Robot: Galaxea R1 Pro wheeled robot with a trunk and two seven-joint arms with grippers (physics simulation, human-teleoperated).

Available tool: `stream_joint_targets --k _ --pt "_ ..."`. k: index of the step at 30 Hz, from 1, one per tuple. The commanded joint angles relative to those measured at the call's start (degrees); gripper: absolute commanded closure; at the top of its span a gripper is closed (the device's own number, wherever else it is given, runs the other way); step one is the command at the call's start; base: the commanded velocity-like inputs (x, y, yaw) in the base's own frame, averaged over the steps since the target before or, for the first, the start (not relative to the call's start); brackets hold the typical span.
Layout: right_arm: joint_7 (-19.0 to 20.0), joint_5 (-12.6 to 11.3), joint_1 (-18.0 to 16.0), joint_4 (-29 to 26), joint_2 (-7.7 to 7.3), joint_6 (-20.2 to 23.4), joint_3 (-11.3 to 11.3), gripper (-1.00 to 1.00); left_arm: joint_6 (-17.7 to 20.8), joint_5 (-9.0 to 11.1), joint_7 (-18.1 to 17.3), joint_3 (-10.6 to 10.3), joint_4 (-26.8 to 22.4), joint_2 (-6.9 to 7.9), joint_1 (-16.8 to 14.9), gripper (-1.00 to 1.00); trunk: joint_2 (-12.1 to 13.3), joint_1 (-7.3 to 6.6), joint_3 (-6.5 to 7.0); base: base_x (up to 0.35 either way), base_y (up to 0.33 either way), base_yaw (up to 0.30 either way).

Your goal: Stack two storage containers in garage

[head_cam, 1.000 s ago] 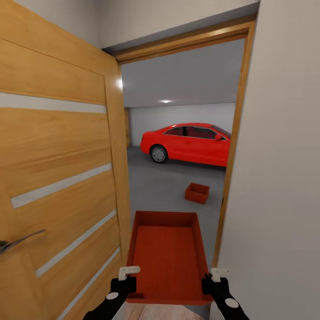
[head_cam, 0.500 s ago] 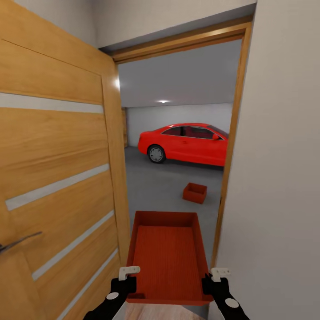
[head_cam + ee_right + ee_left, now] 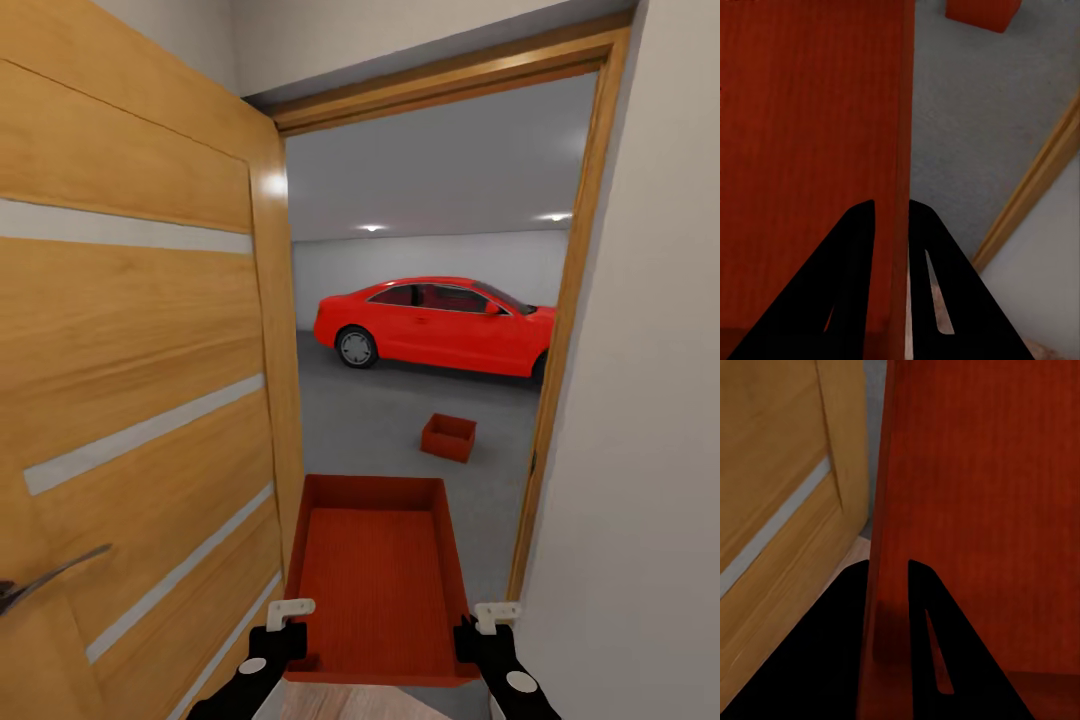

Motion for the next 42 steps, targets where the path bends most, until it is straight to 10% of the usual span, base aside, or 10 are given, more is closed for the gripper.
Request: stream_joint_targets --k 1,42 --pt "0.08 0.36 0.05 0.12 0.05 -0.15 1.56 1.00 -0.10 -0.18 -0.31 0.95 -2.13 -0.08 -0.09 1.00 -0.05 0.02 -0.03 0.034 0.049 0.000" --pt "0.08 0.36 0.05 0.12 0.06 -0.15 1.56 1.00 -0.12 -0.18 -0.31 0.95 -2.13 -0.16 -0.09 1.00 -0.05 0.02 -0.03 0.001 0.002 -0.113"
